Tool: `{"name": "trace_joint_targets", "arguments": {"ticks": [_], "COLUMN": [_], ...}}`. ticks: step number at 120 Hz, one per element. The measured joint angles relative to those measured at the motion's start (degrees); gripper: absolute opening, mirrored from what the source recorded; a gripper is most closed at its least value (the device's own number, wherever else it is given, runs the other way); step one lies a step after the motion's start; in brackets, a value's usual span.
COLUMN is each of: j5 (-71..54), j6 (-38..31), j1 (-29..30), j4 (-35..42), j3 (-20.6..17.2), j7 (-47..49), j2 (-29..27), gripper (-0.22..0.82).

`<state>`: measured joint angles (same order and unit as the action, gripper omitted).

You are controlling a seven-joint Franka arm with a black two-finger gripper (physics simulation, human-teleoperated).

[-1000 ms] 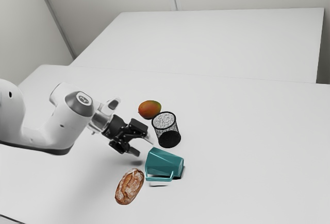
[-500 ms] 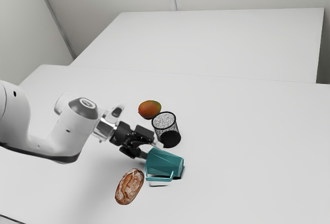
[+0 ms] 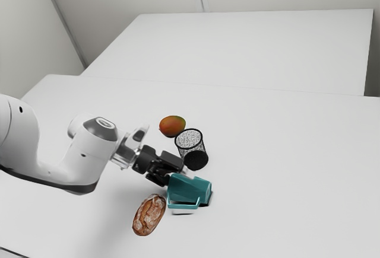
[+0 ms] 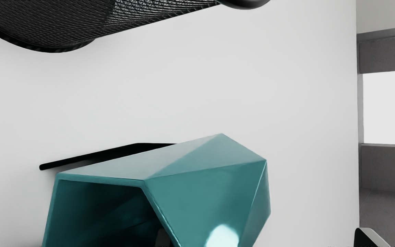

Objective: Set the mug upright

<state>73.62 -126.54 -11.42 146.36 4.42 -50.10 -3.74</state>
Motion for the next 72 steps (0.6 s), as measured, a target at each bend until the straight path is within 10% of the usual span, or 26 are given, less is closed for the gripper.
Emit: {"name": "trace_joint_targets", "arguments": {"ticks": [72], "j5": [1.2], "j6": [-0.4], "j1": [0.1], "j4": [0.3], "j3": [-0.3], "j7": [-3.8], "j2": [0.0], "gripper": [-0.06]}}
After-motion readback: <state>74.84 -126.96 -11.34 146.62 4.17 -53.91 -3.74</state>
